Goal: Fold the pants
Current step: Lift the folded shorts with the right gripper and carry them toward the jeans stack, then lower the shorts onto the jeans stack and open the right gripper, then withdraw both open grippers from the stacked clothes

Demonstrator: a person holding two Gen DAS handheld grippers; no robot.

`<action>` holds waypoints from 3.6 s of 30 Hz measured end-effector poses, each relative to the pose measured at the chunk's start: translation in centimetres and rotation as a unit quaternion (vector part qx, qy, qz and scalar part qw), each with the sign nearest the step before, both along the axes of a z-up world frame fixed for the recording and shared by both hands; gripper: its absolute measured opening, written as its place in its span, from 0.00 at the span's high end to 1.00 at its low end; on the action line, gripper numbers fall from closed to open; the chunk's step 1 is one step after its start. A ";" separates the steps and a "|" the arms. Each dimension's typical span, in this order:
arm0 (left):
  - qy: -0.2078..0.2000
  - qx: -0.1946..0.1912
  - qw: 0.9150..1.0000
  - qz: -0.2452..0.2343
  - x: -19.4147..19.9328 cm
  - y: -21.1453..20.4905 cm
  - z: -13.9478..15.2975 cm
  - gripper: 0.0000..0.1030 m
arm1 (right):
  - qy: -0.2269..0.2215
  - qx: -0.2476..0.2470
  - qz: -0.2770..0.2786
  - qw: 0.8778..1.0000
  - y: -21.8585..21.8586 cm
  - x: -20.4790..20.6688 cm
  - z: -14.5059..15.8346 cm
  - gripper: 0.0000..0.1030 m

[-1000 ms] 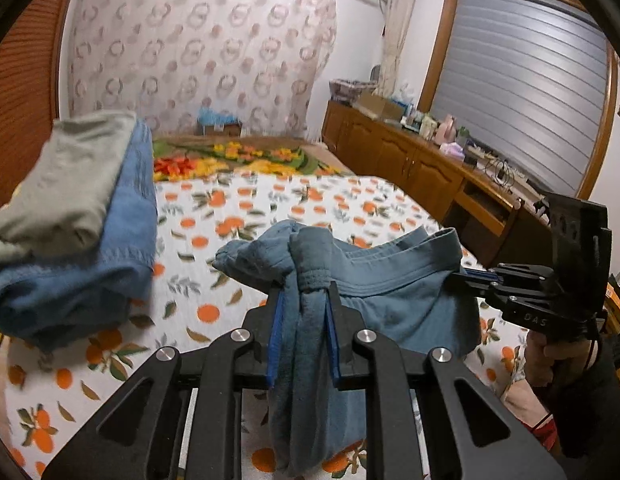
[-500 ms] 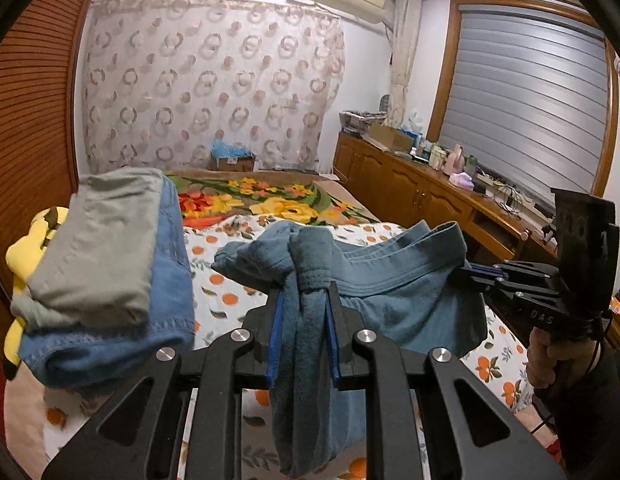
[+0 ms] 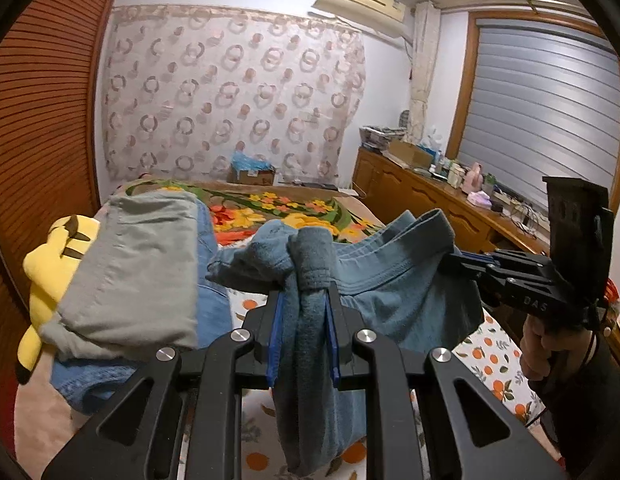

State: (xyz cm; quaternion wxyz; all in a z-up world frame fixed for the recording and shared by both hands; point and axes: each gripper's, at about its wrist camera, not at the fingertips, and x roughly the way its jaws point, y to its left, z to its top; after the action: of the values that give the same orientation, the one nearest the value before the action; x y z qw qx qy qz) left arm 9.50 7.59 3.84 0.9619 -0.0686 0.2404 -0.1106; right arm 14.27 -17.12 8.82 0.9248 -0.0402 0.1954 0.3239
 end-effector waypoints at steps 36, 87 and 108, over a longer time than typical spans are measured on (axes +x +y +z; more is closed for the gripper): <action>-0.016 -0.009 0.991 0.129 4.4 8.1 1.1 0.81 | -0.044 -0.029 0.123 0.991 11.4 20.9 2.6 0.92; 0.086 0.034 0.971 0.219 4.4 11.5 -3.9 0.52 | 0.037 -0.068 0.181 0.980 16.4 30.5 -0.3 0.67; 0.072 0.064 0.979 0.182 2.1 8.9 -2.6 0.45 | 0.016 -0.035 0.128 0.991 12.1 22.2 0.4 0.67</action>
State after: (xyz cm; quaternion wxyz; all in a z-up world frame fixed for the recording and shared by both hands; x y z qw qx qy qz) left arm 11.63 16.49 1.28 0.9485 -0.0579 0.2988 0.0874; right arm 36.45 -5.04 9.18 0.8706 -0.0924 0.2144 0.4331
